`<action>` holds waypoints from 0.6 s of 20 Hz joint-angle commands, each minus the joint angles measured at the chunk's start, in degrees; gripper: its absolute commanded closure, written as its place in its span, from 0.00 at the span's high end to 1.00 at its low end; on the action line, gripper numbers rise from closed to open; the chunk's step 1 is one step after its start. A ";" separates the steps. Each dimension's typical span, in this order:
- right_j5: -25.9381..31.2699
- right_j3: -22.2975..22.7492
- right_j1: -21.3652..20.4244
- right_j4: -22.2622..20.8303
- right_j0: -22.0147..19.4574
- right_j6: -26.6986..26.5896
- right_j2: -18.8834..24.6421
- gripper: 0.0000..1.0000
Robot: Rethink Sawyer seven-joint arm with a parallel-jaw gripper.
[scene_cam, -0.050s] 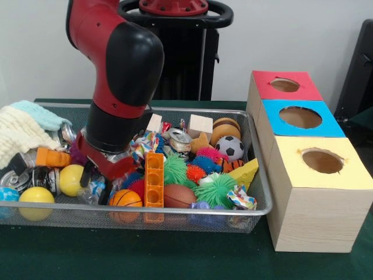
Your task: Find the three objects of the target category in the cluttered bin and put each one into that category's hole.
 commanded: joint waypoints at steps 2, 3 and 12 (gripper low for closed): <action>3.08 -1.66 6.95 1.42 -2.58 13.94 12.55 1.00; 4.32 -2.02 7.30 1.37 -2.36 14.10 12.12 1.00; 9.32 -3.58 9.26 -0.04 1.06 15.35 7.15 1.00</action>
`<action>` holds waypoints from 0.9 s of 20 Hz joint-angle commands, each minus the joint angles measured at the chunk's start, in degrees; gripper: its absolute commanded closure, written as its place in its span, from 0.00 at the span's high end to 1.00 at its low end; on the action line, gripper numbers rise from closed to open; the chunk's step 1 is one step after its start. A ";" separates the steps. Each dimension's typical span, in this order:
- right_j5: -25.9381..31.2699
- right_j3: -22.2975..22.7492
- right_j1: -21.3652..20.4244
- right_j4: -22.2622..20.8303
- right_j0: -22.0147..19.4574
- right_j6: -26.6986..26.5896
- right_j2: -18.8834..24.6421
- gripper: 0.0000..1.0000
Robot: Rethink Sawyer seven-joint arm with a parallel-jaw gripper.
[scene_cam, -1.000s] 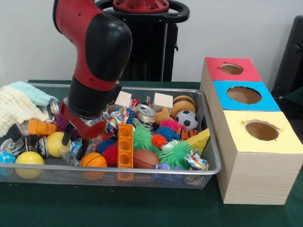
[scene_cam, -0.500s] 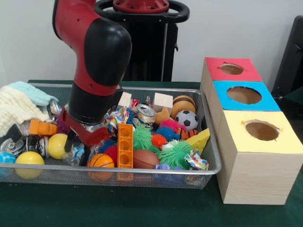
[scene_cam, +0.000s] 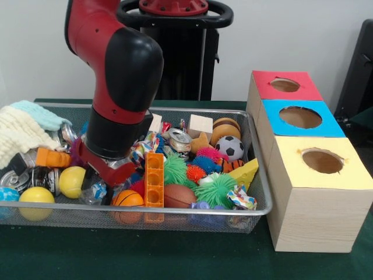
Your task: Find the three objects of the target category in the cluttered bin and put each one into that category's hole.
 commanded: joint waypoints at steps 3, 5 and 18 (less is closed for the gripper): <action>9.78 -2.14 8.20 -1.69 1.01 12.78 6.64 0.00; 12.01 -2.90 8.58 -2.43 1.16 12.39 5.93 0.00; 13.53 -3.58 8.90 -0.70 3.34 16.25 2.91 0.00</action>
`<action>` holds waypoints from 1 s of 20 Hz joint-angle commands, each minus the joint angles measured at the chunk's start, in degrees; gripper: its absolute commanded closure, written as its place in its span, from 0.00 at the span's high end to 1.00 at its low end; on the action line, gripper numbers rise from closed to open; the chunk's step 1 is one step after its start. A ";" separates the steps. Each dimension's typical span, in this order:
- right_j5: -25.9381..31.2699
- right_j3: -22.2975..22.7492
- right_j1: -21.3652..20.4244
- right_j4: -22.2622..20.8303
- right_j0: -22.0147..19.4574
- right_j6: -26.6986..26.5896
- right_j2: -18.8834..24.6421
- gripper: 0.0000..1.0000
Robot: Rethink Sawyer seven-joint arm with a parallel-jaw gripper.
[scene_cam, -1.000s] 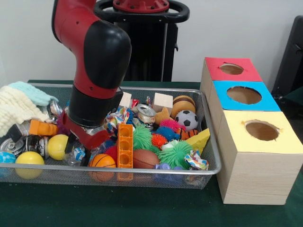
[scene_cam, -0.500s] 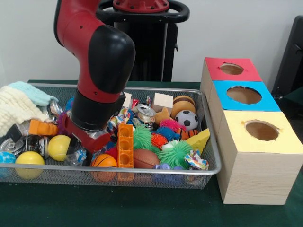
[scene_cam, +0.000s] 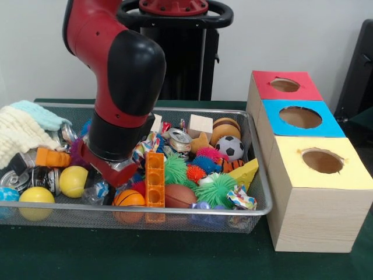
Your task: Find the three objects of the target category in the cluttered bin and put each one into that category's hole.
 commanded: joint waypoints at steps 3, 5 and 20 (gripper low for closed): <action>2.57 3.12 2.06 -0.01 0.42 14.43 9.48 0.00; 1.45 5.25 -1.45 -0.65 -1.09 11.58 11.67 0.00; -5.13 17.10 -19.78 -5.77 -4.92 7.58 17.95 0.00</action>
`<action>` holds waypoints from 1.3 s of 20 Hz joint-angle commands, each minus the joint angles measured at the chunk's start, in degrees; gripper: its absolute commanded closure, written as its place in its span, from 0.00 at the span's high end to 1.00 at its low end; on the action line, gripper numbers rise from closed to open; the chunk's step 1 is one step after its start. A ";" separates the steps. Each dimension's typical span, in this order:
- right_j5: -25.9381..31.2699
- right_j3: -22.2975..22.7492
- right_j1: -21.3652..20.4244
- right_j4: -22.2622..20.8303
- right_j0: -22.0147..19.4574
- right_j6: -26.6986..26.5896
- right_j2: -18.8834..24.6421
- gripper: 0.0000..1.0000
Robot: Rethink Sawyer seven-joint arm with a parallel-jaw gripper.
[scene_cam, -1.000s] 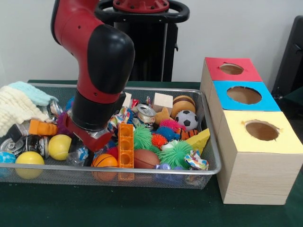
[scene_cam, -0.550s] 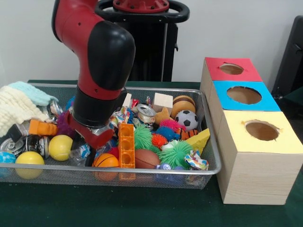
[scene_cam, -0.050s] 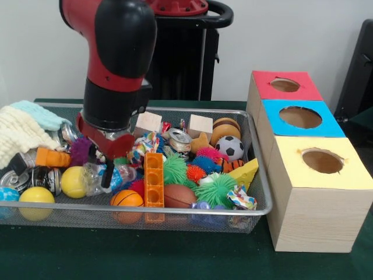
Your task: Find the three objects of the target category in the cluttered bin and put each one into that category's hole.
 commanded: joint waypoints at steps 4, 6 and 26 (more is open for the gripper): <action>2.77 7.16 -10.75 -4.02 2.43 9.27 7.06 0.00; 4.00 7.24 -11.73 -4.23 3.90 10.26 5.47 0.00; 21.07 5.82 -18.08 -3.37 19.24 20.20 -9.44 0.00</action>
